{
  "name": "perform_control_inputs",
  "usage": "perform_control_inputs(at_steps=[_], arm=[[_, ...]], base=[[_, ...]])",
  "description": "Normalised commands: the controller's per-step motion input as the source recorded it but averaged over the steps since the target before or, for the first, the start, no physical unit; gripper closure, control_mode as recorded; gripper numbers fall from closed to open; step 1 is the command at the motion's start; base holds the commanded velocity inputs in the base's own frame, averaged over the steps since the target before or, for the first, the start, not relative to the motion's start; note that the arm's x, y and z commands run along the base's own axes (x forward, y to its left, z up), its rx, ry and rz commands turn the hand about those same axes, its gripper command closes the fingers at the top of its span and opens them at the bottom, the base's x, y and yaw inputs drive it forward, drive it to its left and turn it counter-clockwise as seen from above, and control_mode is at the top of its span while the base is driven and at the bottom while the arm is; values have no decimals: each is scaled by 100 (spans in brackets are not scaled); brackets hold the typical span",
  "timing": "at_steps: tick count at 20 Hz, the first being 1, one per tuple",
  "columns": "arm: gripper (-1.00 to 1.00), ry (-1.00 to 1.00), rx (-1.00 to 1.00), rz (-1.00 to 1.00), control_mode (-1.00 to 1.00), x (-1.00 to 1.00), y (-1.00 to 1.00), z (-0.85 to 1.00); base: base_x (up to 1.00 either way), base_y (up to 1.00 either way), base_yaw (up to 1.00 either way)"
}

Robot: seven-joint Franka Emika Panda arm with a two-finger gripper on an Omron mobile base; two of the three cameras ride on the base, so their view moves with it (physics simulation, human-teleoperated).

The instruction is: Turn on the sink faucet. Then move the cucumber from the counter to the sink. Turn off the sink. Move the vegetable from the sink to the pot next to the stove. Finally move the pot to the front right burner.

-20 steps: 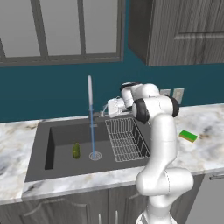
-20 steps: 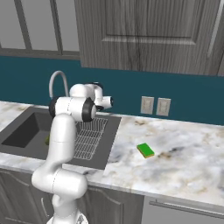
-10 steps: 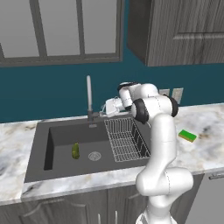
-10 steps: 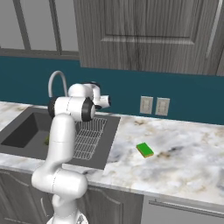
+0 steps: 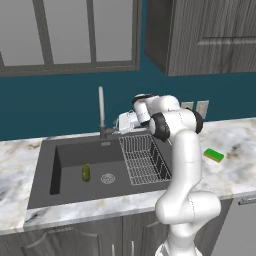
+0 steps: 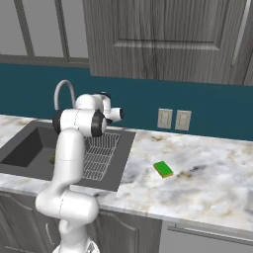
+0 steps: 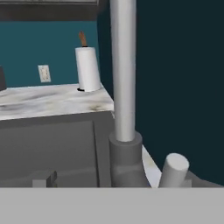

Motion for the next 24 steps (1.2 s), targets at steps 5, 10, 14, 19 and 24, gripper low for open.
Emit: perform_control_inputs(at_steps=[5, 10, 14, 19, 24], arm=[[-100, -5, 2, 0, -100, 0, -27, 0], [-100, -5, 5, 0, -100, 0, -43, 0], [-100, -5, 7, 0, -100, -16, -35, 0], [-100, -8, 6, -3, -100, -57, -1, 22], [-100, -9, 3, -3, -100, -66, 5, 40]], base=[[0, 0, 0], [0, 0, 0], [0, 0, 0], [0, 0, 0], [0, 0, 0]])
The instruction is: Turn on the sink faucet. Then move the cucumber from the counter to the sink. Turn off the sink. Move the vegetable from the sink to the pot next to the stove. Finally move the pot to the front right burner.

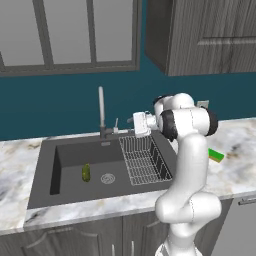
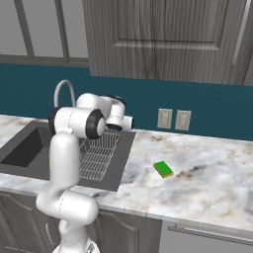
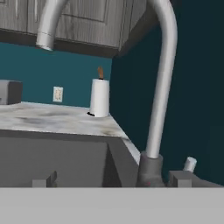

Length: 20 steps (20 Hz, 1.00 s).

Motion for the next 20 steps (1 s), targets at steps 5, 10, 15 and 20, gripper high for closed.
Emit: perform_control_inputs(at_steps=[5, 10, 15, 20], arm=[[-100, -6, 1, -4, -100, -74, 11, 43], [-100, -1, 0, -4, -100, -67, 18, 44], [-100, 0, 0, -5, -100, -57, 19, 53], [-100, 6, 0, -6, -100, -58, 15, 51]], base=[[0, 0, 0], [0, 0, 0], [0, 0, 0], [0, 0, 0]])
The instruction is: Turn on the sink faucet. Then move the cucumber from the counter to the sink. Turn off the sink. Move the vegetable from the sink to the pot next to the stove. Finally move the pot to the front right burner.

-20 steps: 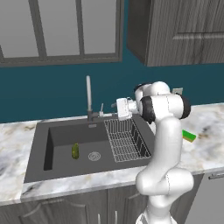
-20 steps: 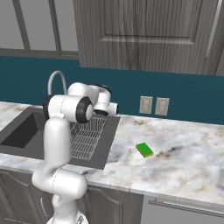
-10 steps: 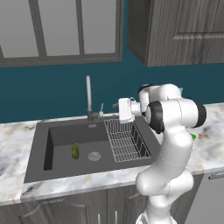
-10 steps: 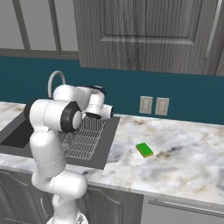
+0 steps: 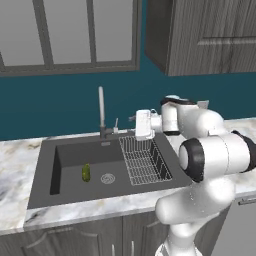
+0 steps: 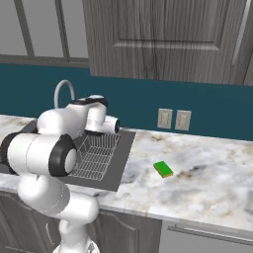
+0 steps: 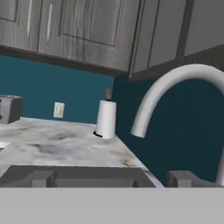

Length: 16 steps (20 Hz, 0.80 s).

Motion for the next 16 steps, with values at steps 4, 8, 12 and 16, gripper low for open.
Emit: perform_control_inputs(at_steps=[4, 8, 12, 16], arm=[[-100, 20, -2, -6, -100, -57, 17, 31], [-100, 31, -6, -6, -100, -44, 22, 23], [-100, 41, -8, -8, -100, -26, 32, 17], [-100, 44, -10, -15, -100, -17, 45, 10]], base=[[0, 0, 0], [0, 0, 0], [0, 0, 0], [0, 0, 0]])
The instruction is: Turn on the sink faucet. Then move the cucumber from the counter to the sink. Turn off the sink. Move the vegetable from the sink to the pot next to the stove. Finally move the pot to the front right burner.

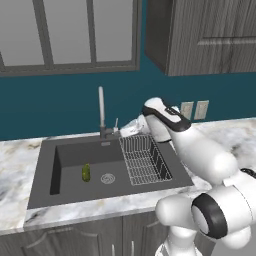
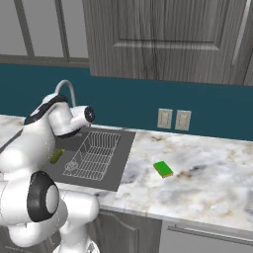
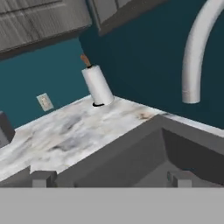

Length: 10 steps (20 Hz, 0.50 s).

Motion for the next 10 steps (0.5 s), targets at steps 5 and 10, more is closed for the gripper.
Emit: perform_control_inputs(at_steps=[5, 10], arm=[[-100, 41, -12, -21, -100, -17, 51, 0], [-100, 34, -13, -29, -100, -16, 51, -1]], base=[[0, 0, 0], [0, 0, 0]])
